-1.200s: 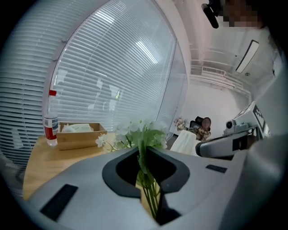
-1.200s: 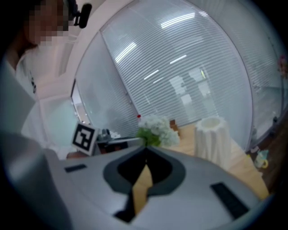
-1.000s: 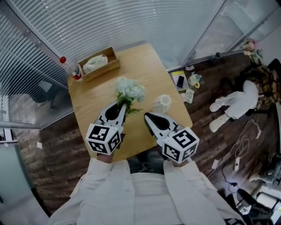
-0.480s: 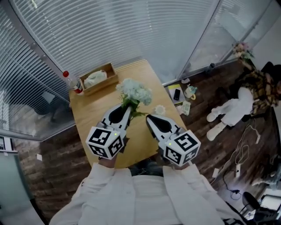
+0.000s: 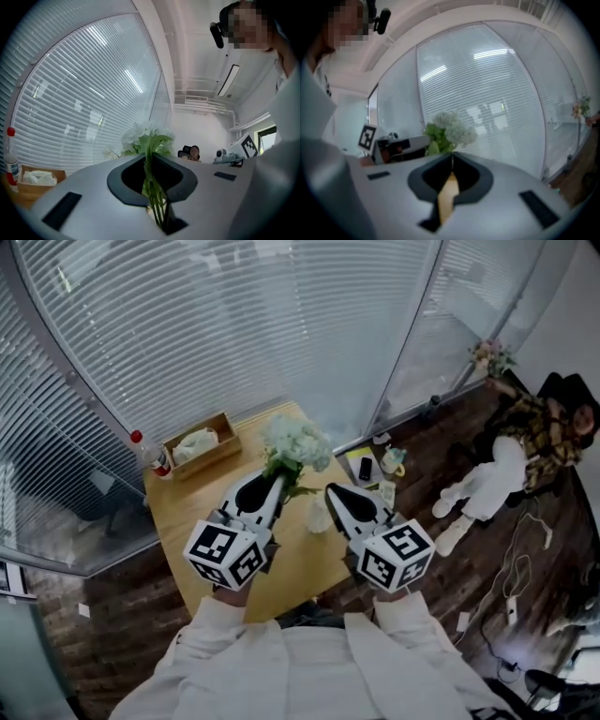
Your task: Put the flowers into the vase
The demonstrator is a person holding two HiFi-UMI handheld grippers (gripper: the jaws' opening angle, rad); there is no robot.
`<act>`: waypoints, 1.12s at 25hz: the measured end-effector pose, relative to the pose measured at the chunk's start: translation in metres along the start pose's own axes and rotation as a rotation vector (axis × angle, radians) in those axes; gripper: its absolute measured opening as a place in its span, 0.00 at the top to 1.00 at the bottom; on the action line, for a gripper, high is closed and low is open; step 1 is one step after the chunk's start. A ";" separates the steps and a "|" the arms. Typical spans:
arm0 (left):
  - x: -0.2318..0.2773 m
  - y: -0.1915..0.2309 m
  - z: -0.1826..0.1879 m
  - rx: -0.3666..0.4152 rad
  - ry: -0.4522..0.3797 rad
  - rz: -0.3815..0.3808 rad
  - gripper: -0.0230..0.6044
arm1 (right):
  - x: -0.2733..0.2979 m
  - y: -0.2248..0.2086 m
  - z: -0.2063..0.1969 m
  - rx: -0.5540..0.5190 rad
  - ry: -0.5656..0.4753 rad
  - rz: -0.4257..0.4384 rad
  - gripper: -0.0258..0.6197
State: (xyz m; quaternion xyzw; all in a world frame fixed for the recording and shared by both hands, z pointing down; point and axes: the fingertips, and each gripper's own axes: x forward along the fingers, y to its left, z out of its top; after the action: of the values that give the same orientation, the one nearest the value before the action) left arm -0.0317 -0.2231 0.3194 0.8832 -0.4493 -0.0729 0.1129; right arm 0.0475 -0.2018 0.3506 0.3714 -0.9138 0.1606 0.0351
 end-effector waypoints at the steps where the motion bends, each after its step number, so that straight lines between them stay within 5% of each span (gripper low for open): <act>1: 0.003 -0.005 0.005 0.000 -0.016 -0.019 0.90 | -0.001 -0.003 0.002 -0.002 -0.006 -0.007 0.94; 16: 0.029 -0.055 0.016 -0.015 -0.085 -0.218 0.90 | -0.010 -0.032 0.017 -0.047 -0.026 -0.087 0.94; 28: 0.036 -0.064 0.011 -0.049 -0.138 -0.277 0.90 | -0.009 -0.049 0.017 -0.018 -0.052 -0.092 0.94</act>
State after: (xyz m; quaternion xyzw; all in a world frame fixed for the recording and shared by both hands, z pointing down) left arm 0.0371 -0.2174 0.2910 0.9266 -0.3281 -0.1591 0.0920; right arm 0.0888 -0.2349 0.3459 0.4167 -0.8978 0.1410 0.0221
